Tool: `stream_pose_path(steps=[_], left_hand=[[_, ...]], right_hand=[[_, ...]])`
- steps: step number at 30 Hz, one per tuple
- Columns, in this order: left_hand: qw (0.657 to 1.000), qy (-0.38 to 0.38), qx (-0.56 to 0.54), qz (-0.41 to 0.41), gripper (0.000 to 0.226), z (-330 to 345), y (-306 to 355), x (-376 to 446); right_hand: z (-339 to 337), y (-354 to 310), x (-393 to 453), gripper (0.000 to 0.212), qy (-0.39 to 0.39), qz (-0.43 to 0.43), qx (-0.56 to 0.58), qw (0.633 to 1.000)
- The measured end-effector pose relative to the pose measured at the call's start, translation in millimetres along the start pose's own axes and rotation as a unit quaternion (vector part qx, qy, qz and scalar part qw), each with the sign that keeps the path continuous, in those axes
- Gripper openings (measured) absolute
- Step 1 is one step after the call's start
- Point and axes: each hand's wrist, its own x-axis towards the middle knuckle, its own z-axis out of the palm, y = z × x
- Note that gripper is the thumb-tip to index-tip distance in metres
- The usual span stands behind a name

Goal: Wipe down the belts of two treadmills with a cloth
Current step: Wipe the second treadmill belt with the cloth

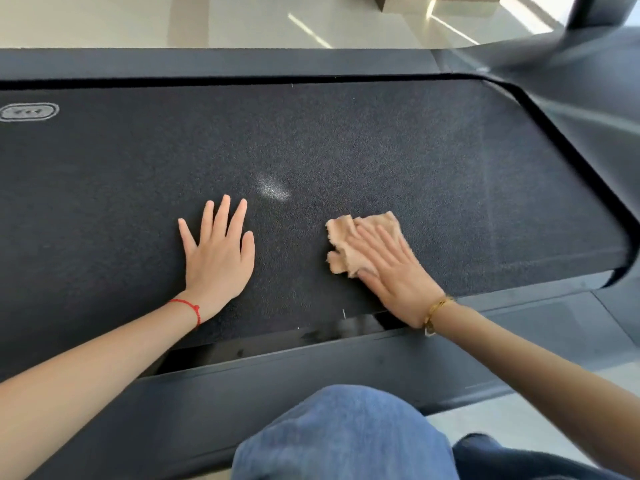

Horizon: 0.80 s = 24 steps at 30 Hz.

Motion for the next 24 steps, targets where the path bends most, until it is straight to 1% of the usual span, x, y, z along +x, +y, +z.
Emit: stream_pose_path(steps=[3, 4, 5, 8, 11, 14, 16, 18, 20, 22, 24], left_hand=[[1.000, 0.000, -0.002, -0.003, 0.055, 0, 1, 0], [1.000, 0.003, -0.002, -0.005, 0.055, 1, 2, 0], [1.000, 0.005, -0.001, -0.005, 0.055, 1, 2, 0], [1.000, 0.017, -0.002, -0.005, 0.054, 5, 1, 1], [1.000, 0.016, -0.003, 0.007, 0.055, 4, -4, 2], [1.000, 0.007, -0.002, -0.002, 0.055, 1, -14, 0], [1.000, 0.006, 0.009, -0.020, 0.056, -4, -26, -1], [0.999, 0.004, 0.014, -0.045, 0.056, -10, -42, -2], [0.997, 0.007, 0.019, -0.078, 0.056, -15, -56, -4], [0.993, 0.012, 0.021, -0.113, 0.057, -19, -67, -6], [0.990, 0.015, 0.016, -0.139, 0.057, -19, -71, -7]], right_hand=[[-6, -1, 5, 0.069, 0.009, 0.084, 0.002, 0.996], [-6, -10, 9, 0.068, 0.010, 0.091, 0.000, 0.996], [-3, -21, 13, 0.067, 0.008, 0.075, -0.004, 0.997], [13, -68, 21, 0.062, -0.005, -0.043, -0.022, 0.999], [22, -96, 21, 0.058, 0.002, -0.093, 0.025, 0.995], [18, -83, 23, 0.056, 0.004, -0.131, 0.031, 0.991], [14, -61, 40, 0.056, 0.021, -0.135, 0.023, 0.990], [7, -37, 75, 0.057, 0.044, -0.118, 0.002, 0.992], [1, -15, 117, 0.060, 0.049, -0.059, -0.020, 0.997], [-1, -2, 157, 0.059, 0.042, 0.009, -0.032, 0.999], [-2, -6, 191, 0.057, 0.042, 0.061, -0.039, 0.996]])
